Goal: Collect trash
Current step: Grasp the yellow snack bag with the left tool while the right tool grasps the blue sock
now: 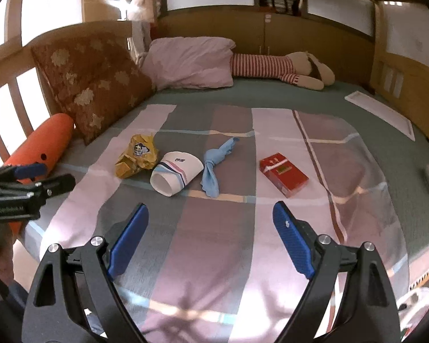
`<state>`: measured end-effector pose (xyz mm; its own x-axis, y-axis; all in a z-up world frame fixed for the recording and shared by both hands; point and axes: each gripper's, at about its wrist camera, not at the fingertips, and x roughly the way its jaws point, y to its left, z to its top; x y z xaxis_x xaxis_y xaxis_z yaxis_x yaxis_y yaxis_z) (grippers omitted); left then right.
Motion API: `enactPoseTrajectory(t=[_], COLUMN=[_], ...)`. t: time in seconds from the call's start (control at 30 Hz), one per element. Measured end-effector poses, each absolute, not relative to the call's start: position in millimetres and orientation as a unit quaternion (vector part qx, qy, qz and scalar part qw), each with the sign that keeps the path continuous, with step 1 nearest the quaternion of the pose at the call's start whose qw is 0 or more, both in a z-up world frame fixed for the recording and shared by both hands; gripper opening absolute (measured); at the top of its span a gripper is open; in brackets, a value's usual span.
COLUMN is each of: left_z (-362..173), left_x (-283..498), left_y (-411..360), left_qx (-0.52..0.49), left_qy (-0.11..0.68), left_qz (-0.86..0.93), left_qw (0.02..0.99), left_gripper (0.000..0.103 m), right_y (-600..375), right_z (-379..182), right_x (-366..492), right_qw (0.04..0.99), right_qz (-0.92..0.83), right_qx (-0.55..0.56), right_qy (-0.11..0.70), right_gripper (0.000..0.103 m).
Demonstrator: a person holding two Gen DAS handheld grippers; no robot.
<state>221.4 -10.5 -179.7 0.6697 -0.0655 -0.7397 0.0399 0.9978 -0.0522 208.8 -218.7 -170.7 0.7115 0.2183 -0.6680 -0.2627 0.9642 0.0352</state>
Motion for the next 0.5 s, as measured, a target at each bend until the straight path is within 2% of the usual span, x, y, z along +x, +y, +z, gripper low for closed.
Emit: enactPoseTrajectory(t=[0.2, 0.4, 0.5], left_z=[-217, -261, -272], left_x=[287, 334, 350], left_y=[-8, 11, 11], left_qx=[0.027, 0.021, 0.026], left_qy=[0.445, 0.482, 0.481], left_qz=[-0.023, -0.008, -0.012], left_qw=[0.895, 0.876, 0.876], left_gripper=[0.096, 0.084, 0.083], right_y=[-199, -187, -178], right_z=[-218, -266, -284], right_x=[289, 346, 365], right_qw=[0.897, 0.881, 0.875], right_qz=[0.125, 0.101, 0.103], right_qx=[-0.037, -0.066, -0.068], right_qy=[0.423, 0.457, 0.468], right_gripper=[0.084, 0.07, 0.063])
